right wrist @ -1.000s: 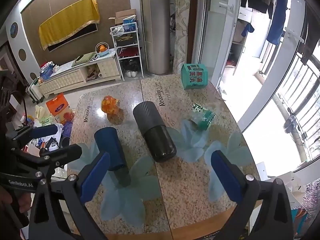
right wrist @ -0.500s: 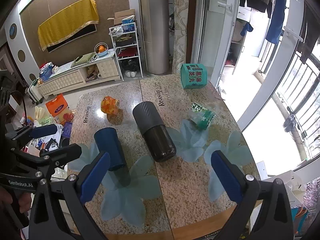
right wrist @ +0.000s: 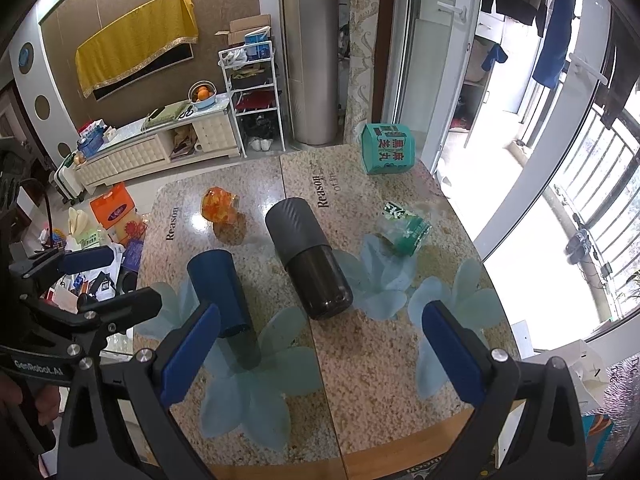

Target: Flip cup upright

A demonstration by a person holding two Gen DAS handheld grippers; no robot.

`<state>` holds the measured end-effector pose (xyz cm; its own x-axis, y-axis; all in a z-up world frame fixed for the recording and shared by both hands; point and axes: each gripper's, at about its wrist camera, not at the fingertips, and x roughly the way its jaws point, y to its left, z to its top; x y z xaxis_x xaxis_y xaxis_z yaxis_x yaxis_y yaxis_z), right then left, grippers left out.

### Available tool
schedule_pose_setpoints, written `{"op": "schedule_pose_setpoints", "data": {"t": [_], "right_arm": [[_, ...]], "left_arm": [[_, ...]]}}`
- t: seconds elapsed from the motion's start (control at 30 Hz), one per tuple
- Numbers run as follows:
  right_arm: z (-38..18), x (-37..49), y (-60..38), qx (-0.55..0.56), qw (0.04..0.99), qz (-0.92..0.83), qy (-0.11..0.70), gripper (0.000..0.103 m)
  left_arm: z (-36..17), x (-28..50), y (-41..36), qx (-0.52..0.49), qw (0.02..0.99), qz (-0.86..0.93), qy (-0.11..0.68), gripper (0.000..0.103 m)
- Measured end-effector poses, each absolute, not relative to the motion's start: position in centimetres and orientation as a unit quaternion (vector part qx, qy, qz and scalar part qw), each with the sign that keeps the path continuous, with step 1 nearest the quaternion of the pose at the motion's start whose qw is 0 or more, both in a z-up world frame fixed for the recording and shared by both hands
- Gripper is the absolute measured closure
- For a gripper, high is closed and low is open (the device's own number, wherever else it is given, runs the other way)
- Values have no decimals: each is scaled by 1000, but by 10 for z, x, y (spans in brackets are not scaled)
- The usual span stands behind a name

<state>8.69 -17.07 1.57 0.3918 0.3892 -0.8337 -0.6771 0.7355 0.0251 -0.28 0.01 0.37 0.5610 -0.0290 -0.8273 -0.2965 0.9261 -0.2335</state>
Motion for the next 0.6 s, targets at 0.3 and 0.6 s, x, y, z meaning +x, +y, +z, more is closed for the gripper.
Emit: {"op": "schedule_pose_setpoints", "data": {"t": [0.3, 0.6], "right_arm": [[11, 88, -170, -163, 812, 330, 454, 2], [2, 101, -158, -179, 791, 355, 465, 2]], "left_arm": [[4, 4, -2, -138, 867, 62, 475, 0], [-3, 29, 27, -52, 854, 80, 511, 0]]}}
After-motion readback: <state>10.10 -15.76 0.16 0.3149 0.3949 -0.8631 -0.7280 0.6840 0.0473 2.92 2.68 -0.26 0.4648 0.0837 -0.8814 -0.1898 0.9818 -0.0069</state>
